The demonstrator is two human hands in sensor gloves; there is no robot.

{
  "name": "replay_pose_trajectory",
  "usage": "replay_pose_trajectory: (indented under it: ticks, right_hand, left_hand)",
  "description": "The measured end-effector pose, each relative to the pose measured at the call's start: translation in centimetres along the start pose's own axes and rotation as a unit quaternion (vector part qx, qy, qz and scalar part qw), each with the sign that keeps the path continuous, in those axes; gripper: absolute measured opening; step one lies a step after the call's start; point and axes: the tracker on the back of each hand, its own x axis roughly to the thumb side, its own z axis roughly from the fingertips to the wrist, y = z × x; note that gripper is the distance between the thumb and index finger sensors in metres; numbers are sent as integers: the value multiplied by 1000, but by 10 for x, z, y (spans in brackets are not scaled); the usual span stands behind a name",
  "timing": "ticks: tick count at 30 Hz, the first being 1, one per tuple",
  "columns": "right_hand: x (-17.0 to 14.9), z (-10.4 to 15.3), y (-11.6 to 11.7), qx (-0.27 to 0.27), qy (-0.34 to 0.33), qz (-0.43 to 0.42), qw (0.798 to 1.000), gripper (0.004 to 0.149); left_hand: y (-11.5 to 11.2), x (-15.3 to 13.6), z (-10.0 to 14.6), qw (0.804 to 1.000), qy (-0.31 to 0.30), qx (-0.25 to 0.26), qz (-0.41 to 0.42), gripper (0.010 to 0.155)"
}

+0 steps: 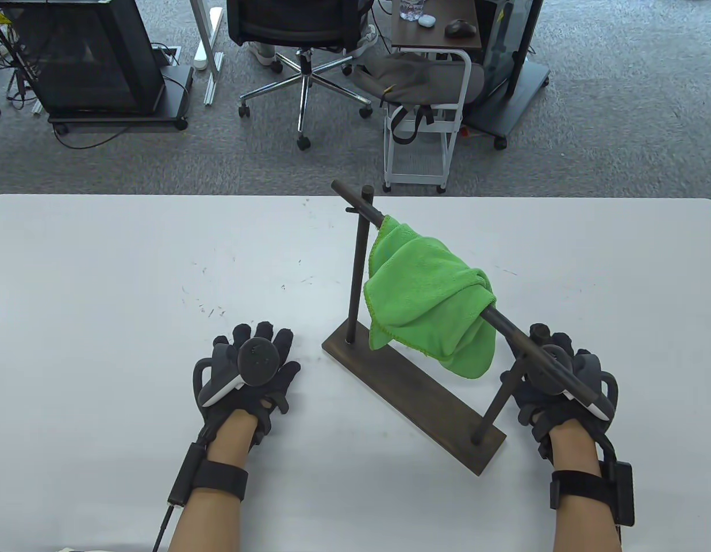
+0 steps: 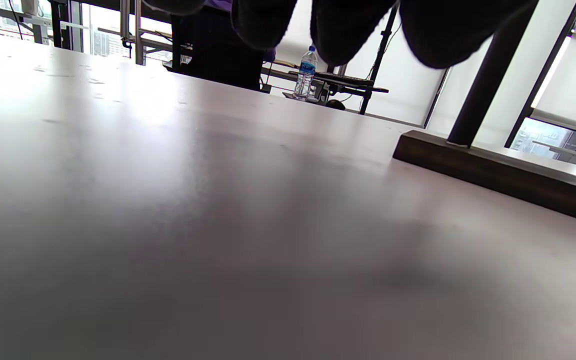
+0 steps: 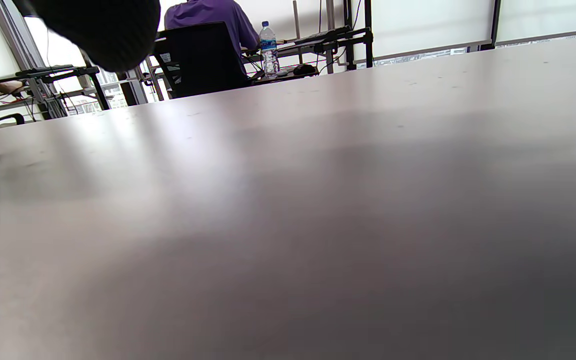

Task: Hang square towel on desktop hanging rack

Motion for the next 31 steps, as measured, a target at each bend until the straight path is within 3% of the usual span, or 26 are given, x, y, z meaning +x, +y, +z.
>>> replay_pose_trajectory:
  ticks: [31]
  right_hand:
    - [9,-1,8,28,-4,29,999,72]
  left_hand:
    - [-2,4,-3,1000,-13,-14,18,67]
